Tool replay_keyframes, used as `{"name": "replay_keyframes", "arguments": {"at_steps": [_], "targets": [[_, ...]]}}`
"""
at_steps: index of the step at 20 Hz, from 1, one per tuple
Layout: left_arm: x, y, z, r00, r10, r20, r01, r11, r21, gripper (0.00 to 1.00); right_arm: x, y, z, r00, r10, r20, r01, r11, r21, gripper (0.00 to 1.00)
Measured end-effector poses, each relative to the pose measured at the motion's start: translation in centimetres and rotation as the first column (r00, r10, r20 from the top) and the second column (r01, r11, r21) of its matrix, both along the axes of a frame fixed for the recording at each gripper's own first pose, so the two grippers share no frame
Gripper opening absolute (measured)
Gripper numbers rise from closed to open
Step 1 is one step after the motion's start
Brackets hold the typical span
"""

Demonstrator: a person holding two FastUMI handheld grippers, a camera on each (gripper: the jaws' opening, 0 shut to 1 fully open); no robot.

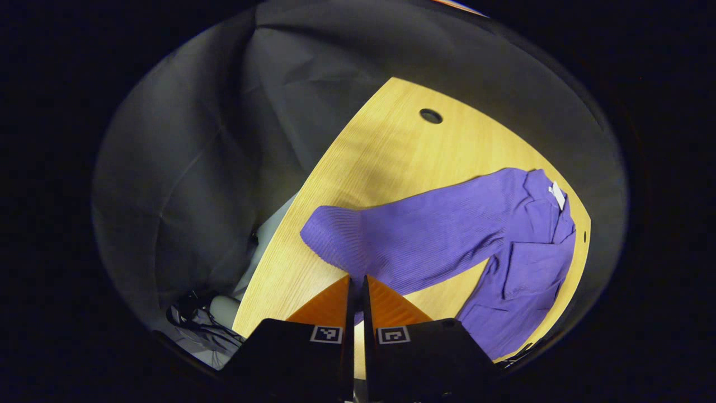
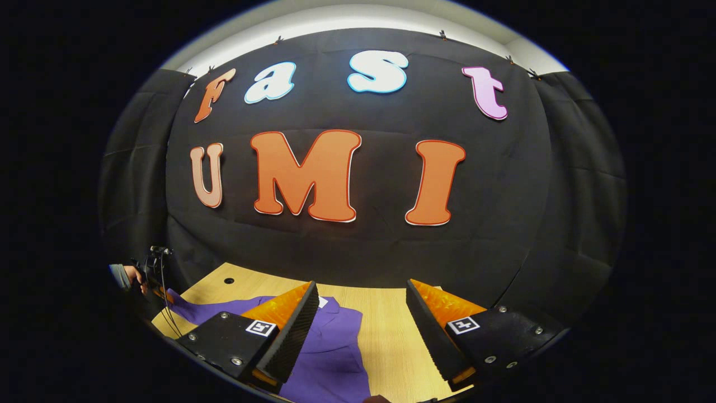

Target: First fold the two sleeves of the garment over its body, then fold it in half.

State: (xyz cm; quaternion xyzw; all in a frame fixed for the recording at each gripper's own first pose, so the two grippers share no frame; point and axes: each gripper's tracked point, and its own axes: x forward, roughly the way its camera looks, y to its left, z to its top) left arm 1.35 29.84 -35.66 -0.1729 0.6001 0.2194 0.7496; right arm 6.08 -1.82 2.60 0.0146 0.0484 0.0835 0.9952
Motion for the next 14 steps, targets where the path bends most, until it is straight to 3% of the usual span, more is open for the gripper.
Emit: {"name": "replay_keyframes", "arguments": {"at_steps": [6,7,8,14], "targets": [[4.5,-3.9,5.0,0.993,-0.102,0.061,0.101,0.994,0.034,0.08,0.2,-1.3,-1.2,1.000,-0.002,-0.019,0.003,1.000,0.015,0.95],[5.4,-5.0,5.7,0.990,-0.119,0.072,0.117,0.993,0.032,0.08,0.3,-1.4,-1.3,1.000,-0.001,-0.020,0.002,1.000,0.022,1.00],[6.5,-6.1,6.4,0.987,-0.137,0.086,0.135,0.990,0.029,0.08,0.3,-1.7,-1.5,1.000,-0.006,-0.022,0.007,1.000,0.029,0.95],[11.4,-13.8,9.4,0.952,-0.274,0.138,0.272,0.962,0.034,0.09,-0.2,-3.0,-2.9,0.999,-0.007,-0.051,0.009,0.999,0.050,0.95]]}}
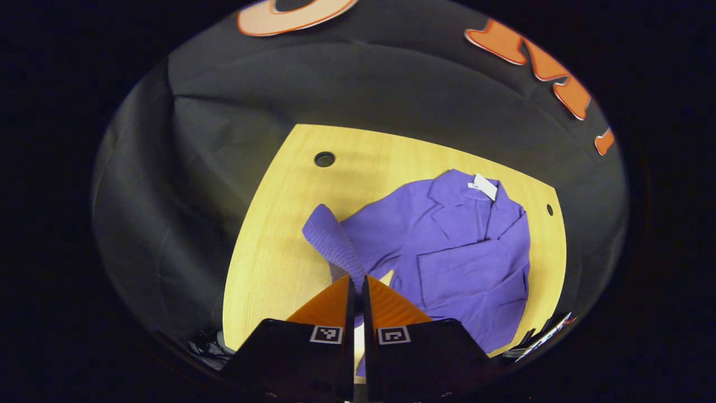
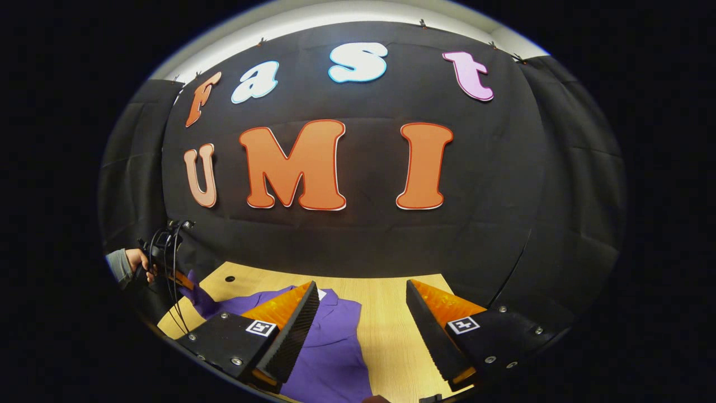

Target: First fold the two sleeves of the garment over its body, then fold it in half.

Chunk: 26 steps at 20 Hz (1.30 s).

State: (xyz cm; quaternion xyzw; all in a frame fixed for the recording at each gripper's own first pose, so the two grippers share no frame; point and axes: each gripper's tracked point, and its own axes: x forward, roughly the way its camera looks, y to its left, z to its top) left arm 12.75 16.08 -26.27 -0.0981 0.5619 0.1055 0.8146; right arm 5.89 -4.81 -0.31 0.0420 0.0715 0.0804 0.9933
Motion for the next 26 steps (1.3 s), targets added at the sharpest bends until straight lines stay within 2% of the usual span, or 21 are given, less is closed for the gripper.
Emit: {"name": "replay_keyframes", "arguments": {"at_steps": [5,9,18,21,22,23,26], "targets": [[2.7,-5.7,1.4,0.995,-0.096,0.021,0.097,0.995,-0.025,0.09,-0.4,-1.0,-0.9,1.000,-0.004,-0.016,0.004,1.000,0.021,0.95],[5.0,-11.0,3.0,0.978,-0.202,0.046,0.204,0.979,-0.025,0.09,-0.6,-1.9,-1.7,1.000,-0.010,-0.026,0.011,0.999,0.030,0.95],[9.0,-24.9,3.7,0.903,-0.423,0.078,0.428,0.903,-0.050,0.09,-1.1,-5.4,-3.1,0.997,-0.047,-0.053,0.053,0.993,0.107,0.95],[9.9,-29.0,3.2,0.873,-0.479,0.087,0.485,0.872,-0.068,0.08,-1.3,-6.4,-3.8,0.997,-0.052,-0.065,0.059,0.991,0.119,0.95],[10.0,-30.2,3.0,0.862,-0.499,0.089,0.505,0.860,-0.071,0.09,-1.3,-6.6,-4.2,0.996,-0.058,-0.070,0.066,0.991,0.117,1.00],[10.4,-31.2,2.7,0.851,-0.517,0.094,0.523,0.850,-0.066,0.09,-1.2,-6.9,-4.5,0.995,-0.061,-0.076,0.069,0.991,0.114,0.95],[11.2,-33.6,1.7,0.833,-0.542,0.110,0.550,0.833,-0.063,0.09,-1.5,-7.7,-5.2,0.994,-0.063,-0.090,0.073,0.991,0.116,0.95]]}}
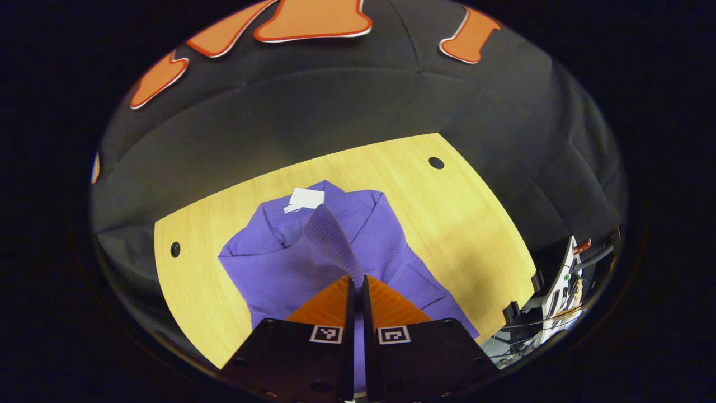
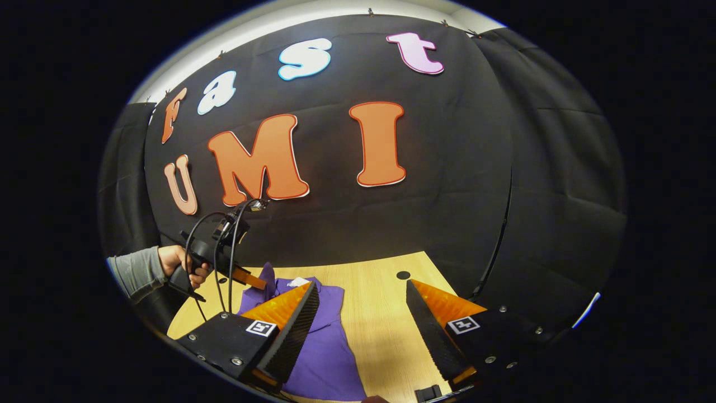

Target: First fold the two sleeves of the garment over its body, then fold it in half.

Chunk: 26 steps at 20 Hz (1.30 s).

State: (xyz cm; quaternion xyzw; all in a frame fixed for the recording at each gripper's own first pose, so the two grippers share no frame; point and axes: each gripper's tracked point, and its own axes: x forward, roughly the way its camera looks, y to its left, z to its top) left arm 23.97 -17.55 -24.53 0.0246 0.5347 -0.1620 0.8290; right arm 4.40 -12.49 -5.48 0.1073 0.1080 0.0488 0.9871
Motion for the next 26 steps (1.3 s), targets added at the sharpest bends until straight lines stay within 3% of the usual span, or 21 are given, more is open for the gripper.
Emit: {"name": "replay_keyframes", "arguments": {"at_steps": [4,5,6,9,12,14,19,24,26], "targets": [[0.5,-2.7,-0.5,0.999,-0.006,0.031,0.008,0.998,-0.060,0.12,0.0,-0.7,-0.6,1.000,-0.002,-0.014,0.002,1.000,0.011,0.95],[0.6,-3.1,-0.2,0.999,-0.006,0.048,0.009,0.997,-0.073,0.23,0.1,-0.7,-0.6,1.000,-0.003,-0.019,0.003,1.000,0.015,0.95],[0.6,-3.6,0.0,0.998,-0.005,0.066,0.011,0.996,-0.085,0.45,0.0,-0.8,-0.7,1.000,0.000,-0.019,0.001,1.000,0.019,0.95],[0.2,-4.4,1.6,0.993,-0.008,0.122,0.023,0.992,-0.125,0.53,0.3,-0.8,-0.9,1.000,0.012,-0.021,-0.011,1.000,0.022,0.95],[-0.3,-3.3,4.0,0.981,0.009,0.195,0.014,0.993,-0.115,0.94,0.6,0.0,-0.8,0.999,0.030,-0.019,-0.030,0.999,0.018,0.95],[-0.9,-2.3,5.4,0.964,0.040,0.265,-0.008,0.993,-0.119,0.94,0.8,0.6,-0.8,0.999,0.047,-0.015,-0.046,0.999,0.011,0.95],[-3.0,2.6,9.8,0.865,0.159,0.476,-0.116,0.986,-0.117,0.94,1.4,3.1,-0.3,0.996,0.075,0.045,-0.074,0.997,-0.033,0.95],[-7.1,7.5,15.9,0.690,0.275,0.669,-0.226,0.961,-0.161,0.93,1.8,6.8,0.2,0.985,0.136,0.109,-0.134,0.991,-0.028,0.95],[-8.9,9.1,19.0,0.603,0.297,0.740,-0.257,0.951,-0.172,0.93,1.9,8.1,0.2,0.980,0.161,0.118,-0.160,0.987,-0.018,0.95]]}}
